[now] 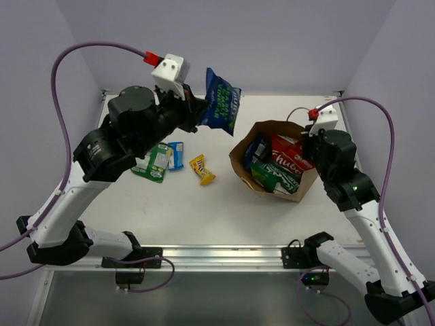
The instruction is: Take the snacks out of the paper bag
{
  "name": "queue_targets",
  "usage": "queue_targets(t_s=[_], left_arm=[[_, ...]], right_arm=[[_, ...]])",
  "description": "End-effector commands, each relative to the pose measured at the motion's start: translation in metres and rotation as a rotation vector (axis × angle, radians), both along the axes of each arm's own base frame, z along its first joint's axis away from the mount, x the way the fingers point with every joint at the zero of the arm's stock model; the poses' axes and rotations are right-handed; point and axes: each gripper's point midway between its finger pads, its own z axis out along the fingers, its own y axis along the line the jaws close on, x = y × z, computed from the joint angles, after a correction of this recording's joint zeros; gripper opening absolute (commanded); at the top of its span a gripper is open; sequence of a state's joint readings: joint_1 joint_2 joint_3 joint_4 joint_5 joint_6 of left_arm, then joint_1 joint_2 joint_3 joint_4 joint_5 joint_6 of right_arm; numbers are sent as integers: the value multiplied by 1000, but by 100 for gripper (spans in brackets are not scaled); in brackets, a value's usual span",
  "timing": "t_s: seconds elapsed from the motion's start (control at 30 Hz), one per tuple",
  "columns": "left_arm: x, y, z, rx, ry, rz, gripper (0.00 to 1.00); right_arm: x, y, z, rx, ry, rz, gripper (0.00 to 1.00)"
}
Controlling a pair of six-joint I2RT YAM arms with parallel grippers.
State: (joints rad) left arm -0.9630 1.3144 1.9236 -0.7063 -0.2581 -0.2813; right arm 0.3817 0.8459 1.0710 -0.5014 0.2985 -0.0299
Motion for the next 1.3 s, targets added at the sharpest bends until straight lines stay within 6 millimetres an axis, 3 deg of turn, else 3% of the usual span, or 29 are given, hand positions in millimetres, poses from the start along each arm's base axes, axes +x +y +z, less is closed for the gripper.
queue_targets(t_s=[0.0,0.13,0.3,0.4,0.57,0.63,0.7,0.8,0.83,0.9,0.93,1.0,1.03,1.07,1.17,1.2,1.23,1.27], left_arm=[[36,48,-10,62,15,239,0],[75,65,-36,150,28,364,0],[120,61,-77,224,73,396,0],[148,50,-97,239,94,395,0],[181,-5,-122,186,102,235,0],[192,-17,-139,145,109,172,0],[201,-17,-156,92,136,161,0],[218,-2,-204,8,203,159,0],[224,10,-234,-23,240,146,0],[230,23,-266,-87,327,159,0],[232,37,-300,-84,389,170,5],[235,54,-331,-54,434,224,13],[233,66,-355,-17,476,257,28],[232,72,-364,9,492,279,35],[225,84,-364,65,496,300,65],[223,85,-355,62,479,303,73],[221,87,-332,50,436,304,87],[216,90,-324,66,438,312,92]], right_arm=[[4,-10,26,33,-78,-74,0],[3,-14,26,27,-78,-95,0],[2,-13,28,31,-82,-86,0],[2,-10,27,36,-86,-71,0],[2,-6,27,37,-89,-48,0],[2,-5,27,37,-92,-42,0],[1,-4,28,36,-102,-26,0],[-1,-2,28,40,-111,-7,0],[-1,-1,28,40,-111,-4,0],[-1,-1,28,39,-109,-1,0],[-1,0,28,39,-107,2,0],[-1,4,27,44,-104,24,0],[-2,6,28,45,-106,34,0],[-2,6,28,44,-105,39,0],[-3,6,29,45,-109,42,0],[-2,6,29,44,-109,37,0],[-3,5,29,44,-111,36,0],[-3,5,30,42,-112,38,0]])
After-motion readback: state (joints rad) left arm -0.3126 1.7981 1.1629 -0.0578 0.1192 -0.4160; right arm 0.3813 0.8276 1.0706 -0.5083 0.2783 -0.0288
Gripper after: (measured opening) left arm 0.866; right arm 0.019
